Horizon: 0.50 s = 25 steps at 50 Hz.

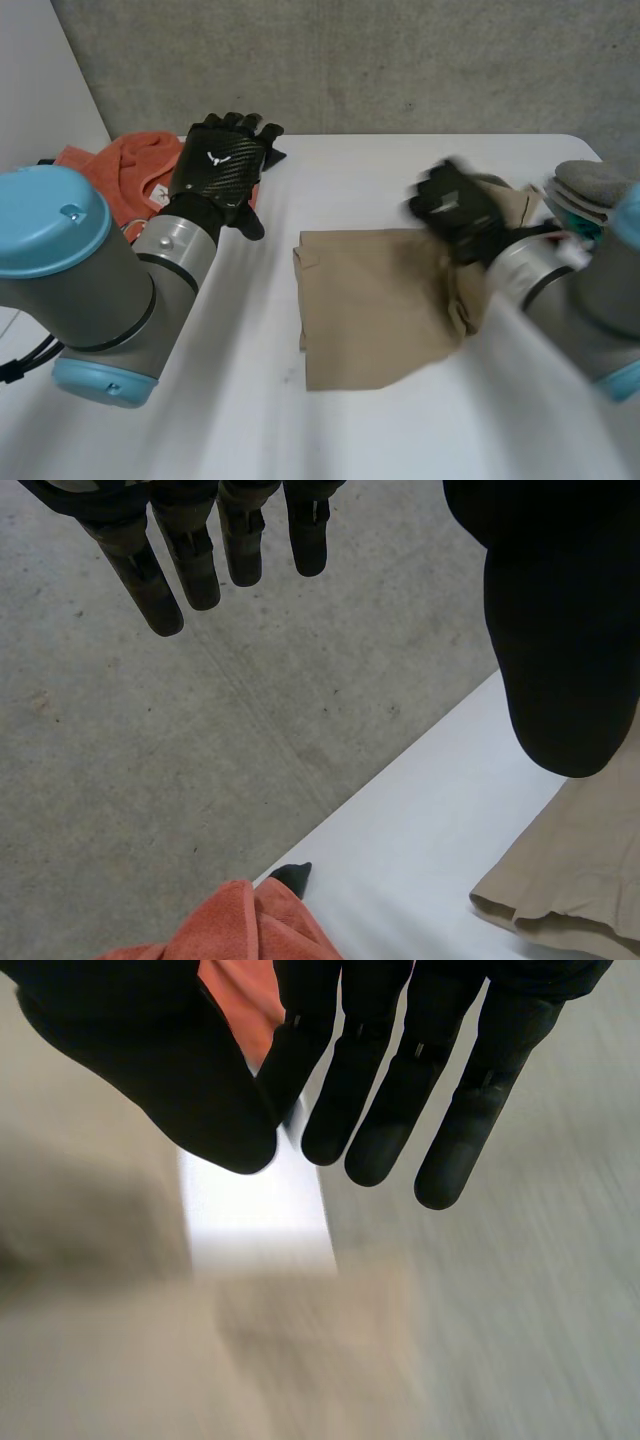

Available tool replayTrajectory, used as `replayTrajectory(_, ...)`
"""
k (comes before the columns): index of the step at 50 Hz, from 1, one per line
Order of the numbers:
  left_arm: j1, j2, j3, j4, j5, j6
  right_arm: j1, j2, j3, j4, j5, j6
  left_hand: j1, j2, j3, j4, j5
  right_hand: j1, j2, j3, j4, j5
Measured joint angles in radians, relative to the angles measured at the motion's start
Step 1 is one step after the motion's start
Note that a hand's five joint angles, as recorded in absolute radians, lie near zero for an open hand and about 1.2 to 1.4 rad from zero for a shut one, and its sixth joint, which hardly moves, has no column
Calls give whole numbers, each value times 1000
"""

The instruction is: Fold the laundry.

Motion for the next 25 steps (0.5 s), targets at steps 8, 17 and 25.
replayTrajectory(8,12,22,-37,7,0,-14,263,147,17,-3,-130,-48,0,0,0,0,0,-247,-241,-238,-238,-236)
replayTrajectory(17,18,16,26,14,-2,-18,238,25,1,3,-52,207,0,0,0,0,0,-912,-972,-980,-984,-967)
replayTrajectory(25,-13,-12,101,12,-4,-43,-24,-109,-42,66,130,724,0,0,0,0,0,-912,-972,-980,-984,-967)
